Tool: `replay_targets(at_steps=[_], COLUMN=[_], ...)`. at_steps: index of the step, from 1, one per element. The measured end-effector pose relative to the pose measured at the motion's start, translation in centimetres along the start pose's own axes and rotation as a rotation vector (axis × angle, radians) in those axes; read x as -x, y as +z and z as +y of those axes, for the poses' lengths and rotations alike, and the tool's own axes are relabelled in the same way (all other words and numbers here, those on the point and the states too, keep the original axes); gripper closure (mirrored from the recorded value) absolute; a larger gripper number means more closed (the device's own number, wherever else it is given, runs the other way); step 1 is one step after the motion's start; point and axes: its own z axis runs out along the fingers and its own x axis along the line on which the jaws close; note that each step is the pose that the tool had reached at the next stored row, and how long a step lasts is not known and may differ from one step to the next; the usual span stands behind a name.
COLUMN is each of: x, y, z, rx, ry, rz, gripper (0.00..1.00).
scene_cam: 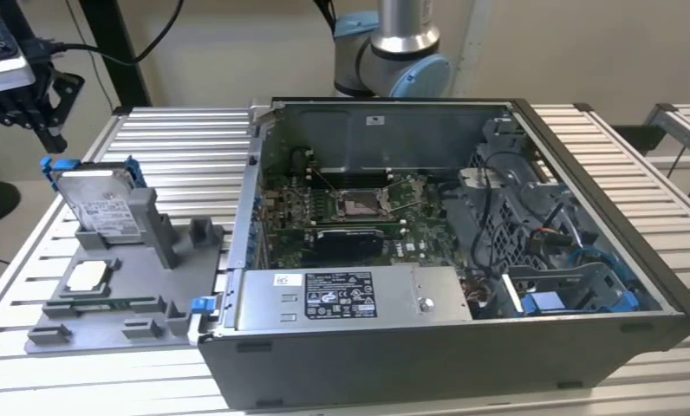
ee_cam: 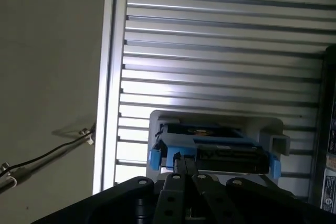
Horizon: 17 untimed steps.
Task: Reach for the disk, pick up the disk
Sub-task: 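Pick up the disk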
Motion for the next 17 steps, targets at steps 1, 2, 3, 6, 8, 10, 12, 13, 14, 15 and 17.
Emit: replay_targets(at_steps=[1, 2, 3, 6, 8, 10, 12, 13, 14, 15, 17], x=[0.0, 0.0, 0.0, 0.0, 0.0, 0.0, 0.0, 0.0, 0.0, 0.0, 0.0], y=[0.0, 0.0, 0.0, 0.0, 0.0, 0.0, 0.0, 0.0, 0.0, 0.0, 0.0], z=[0.0, 0.0, 0.0, 0.0, -0.01, 0.0, 0.0, 0.0, 0.0, 0.0, 0.0], rx=[0.0, 0.0, 0.0, -0.0001, -0.0001, -0.0001, -0.0001, -0.0001, -0.0001, -0.0001, -0.0001], ry=[-0.011, -0.023, -0.034, -0.069, -0.09, -0.111, -0.132, -0.142, -0.152, -0.163, -0.183], rz=[0.0005, 0.0008, 0.0012, 0.0024, 0.0032, 0.0039, 0.0046, 0.005, 0.0053, 0.0057, 0.0064], gripper=[1.0, 1.0, 1.0, 1.0, 1.0, 1.0, 1.0, 1.0, 1.0, 1.0, 1.0])
